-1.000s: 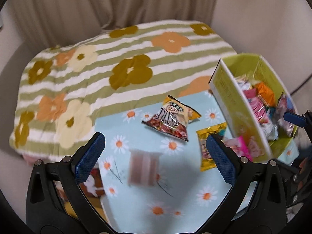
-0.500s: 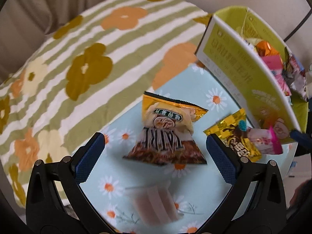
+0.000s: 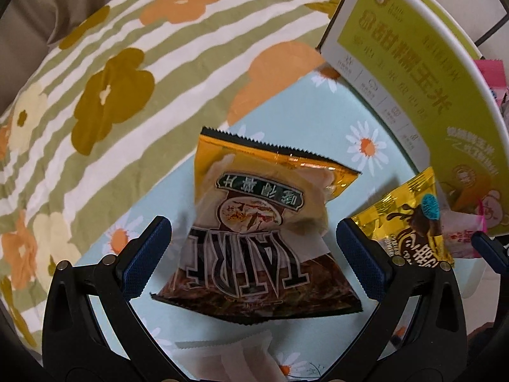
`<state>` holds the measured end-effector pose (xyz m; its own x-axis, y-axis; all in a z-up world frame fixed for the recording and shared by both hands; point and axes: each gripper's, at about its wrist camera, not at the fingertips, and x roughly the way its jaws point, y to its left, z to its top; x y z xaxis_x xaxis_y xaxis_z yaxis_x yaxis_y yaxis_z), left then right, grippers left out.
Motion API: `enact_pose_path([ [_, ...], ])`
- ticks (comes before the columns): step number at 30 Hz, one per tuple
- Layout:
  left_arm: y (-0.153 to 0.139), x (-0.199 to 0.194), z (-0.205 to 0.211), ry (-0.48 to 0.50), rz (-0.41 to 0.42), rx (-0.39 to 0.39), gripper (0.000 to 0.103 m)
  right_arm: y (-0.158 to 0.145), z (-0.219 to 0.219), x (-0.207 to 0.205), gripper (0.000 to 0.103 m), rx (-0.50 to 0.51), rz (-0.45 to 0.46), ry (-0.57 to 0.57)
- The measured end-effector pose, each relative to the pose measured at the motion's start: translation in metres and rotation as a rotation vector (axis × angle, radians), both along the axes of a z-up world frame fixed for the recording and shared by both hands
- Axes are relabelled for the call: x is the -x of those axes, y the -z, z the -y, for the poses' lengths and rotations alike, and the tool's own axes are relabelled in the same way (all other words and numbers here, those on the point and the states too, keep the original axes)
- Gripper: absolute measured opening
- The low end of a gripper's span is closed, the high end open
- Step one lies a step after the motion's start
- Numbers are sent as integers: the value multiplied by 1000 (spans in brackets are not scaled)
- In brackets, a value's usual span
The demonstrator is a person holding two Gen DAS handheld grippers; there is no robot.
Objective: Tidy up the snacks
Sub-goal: 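Grasp the TATRE chip bag with left tool while right tool grasps the gold Pillow bag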
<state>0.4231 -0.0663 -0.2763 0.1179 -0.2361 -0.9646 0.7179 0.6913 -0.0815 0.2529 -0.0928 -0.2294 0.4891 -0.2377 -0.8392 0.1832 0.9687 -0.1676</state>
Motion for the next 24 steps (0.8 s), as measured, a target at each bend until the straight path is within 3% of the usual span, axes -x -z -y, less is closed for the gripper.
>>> enact_pose_path([
  [1,3,1,-1,1,-4,0,102,5,1,-2,89,-2,-5,5],
  [3,8,2,-2,3,-14,0,91,14,3,-4,86,-9,-11,14],
  [11,7,16,-6,45,20,20,77,30,3,-10,80,11,-10,19],
  [16,5,20,-14,26,32,25,75,39,8,-18,76,15,-22,32],
  [18,5,21,-18,14,33,23,74,44,12,-21,69,8,-30,34],
  [21,4,23,-25,-8,21,14,74,52,17,-24,60,-36,-57,42],
  [24,3,26,-33,-28,8,18,74,54,20,-24,59,-77,-62,48],
])
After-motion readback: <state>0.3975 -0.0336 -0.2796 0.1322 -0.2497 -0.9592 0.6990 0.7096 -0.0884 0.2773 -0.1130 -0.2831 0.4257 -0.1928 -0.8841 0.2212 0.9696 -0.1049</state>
